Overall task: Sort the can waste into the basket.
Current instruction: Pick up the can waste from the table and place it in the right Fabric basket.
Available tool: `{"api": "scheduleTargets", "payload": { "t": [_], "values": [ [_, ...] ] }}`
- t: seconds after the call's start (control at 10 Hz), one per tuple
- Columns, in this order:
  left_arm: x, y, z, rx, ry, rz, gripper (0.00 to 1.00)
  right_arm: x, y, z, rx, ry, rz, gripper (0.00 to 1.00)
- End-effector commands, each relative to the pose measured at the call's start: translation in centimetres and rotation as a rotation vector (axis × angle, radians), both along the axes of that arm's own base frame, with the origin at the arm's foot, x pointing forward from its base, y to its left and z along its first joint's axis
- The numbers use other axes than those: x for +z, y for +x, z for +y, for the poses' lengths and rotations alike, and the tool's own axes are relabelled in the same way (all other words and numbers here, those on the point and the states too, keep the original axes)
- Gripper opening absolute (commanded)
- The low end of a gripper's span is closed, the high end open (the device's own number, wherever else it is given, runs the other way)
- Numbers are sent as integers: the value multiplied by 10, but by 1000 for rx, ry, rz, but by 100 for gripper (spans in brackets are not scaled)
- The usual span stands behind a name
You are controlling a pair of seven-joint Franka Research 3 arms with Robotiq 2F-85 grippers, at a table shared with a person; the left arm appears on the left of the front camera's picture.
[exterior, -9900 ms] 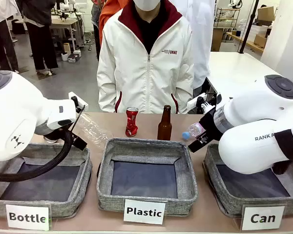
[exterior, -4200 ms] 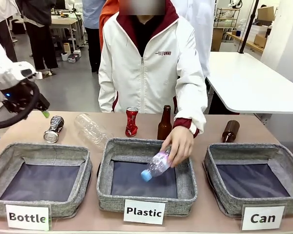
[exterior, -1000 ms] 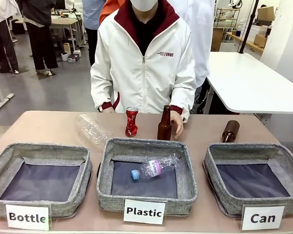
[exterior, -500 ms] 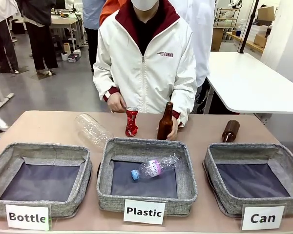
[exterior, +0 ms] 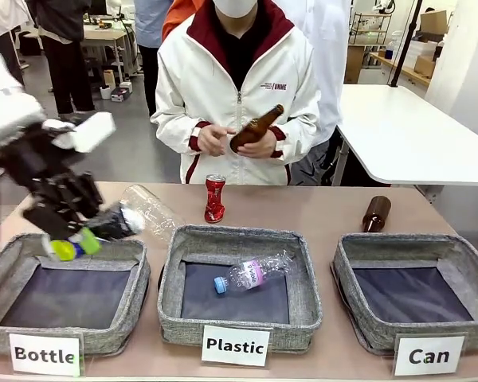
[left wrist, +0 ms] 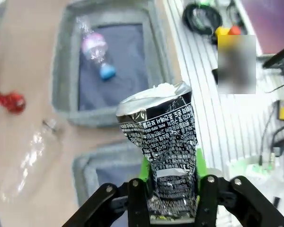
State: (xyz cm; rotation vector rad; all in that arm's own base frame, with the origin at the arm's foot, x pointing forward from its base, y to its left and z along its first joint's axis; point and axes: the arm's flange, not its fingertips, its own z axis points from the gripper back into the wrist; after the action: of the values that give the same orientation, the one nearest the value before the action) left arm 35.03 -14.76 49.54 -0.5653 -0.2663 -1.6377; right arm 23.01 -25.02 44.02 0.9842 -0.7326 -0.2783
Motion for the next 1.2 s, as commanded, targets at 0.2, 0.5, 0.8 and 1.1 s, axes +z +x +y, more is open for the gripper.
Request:
{"api": "scheduleTargets", "payload": {
  "t": [0.2, 0.5, 0.8, 1.1],
  "values": [
    [14, 12, -181, -240, 124, -180, 40, 1, 2, -3, 5, -3, -31, 100],
    [44, 6, -347, -306, -33, -623, 40, 1, 2, -3, 5, -3, -31, 100],
    [23, -18, -434, -321, -280, -471, 40, 1, 2, -3, 5, -3, -31, 100],
    [48, -18, -397, -312, -167, -602, 40, 1, 2, -3, 5, -3, -31, 100]
  ]
}}
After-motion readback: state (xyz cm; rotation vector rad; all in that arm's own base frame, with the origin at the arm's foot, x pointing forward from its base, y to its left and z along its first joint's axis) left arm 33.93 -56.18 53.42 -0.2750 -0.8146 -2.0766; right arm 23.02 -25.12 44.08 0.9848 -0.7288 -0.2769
